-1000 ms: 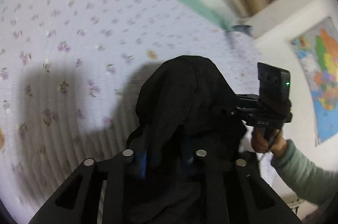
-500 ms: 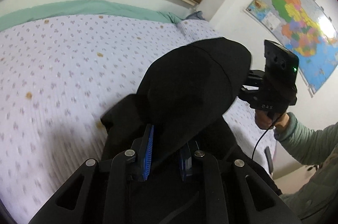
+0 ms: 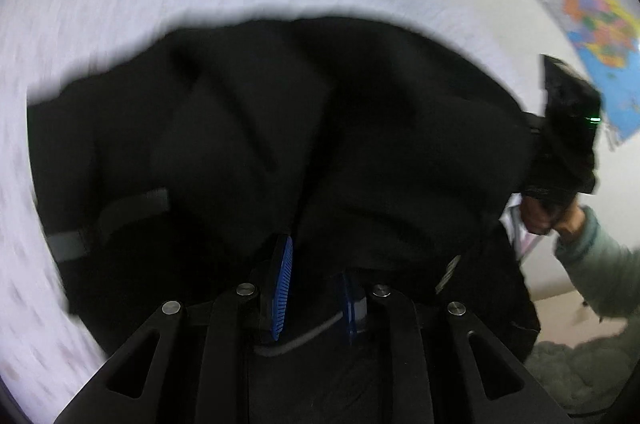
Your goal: Fold large clothes
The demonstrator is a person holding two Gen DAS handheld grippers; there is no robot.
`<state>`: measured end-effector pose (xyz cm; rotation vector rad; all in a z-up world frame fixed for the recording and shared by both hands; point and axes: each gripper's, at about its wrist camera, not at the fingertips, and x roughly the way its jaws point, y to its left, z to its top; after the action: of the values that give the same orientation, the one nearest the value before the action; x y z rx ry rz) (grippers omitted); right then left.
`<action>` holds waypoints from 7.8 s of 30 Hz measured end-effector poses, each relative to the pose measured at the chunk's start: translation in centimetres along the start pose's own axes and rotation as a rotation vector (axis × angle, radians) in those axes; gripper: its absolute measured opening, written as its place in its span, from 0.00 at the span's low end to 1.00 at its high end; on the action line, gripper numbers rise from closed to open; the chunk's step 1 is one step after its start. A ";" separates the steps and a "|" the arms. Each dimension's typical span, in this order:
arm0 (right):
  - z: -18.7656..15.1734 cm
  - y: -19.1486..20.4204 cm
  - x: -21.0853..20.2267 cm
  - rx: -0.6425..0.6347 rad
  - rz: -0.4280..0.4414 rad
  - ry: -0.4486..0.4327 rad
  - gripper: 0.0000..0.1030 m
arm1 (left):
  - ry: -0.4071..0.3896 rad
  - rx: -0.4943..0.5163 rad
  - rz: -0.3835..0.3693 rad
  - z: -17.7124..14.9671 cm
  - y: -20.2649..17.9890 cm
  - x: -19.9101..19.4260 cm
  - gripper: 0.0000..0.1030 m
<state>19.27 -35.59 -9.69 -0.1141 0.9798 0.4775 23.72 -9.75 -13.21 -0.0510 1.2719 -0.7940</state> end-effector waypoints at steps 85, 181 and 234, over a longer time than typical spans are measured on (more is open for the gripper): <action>-29.8 6.2 -13.1 0.553 -0.308 -0.152 0.68 | -0.359 -0.347 0.317 -34.1 0.1 -11.7 0.51; -6.3 -12.4 -0.6 0.676 -0.069 -0.174 0.29 | -0.491 -0.373 0.242 -3.6 11.1 -5.0 0.21; 1.8 -14.8 -7.5 0.337 -0.133 -0.375 0.32 | -0.636 -0.137 -0.009 1.1 10.1 -13.6 0.09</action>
<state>23.65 -50.72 -4.33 0.2073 0.6667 0.1951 28.78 4.79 -6.13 -0.3899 0.7176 -0.6257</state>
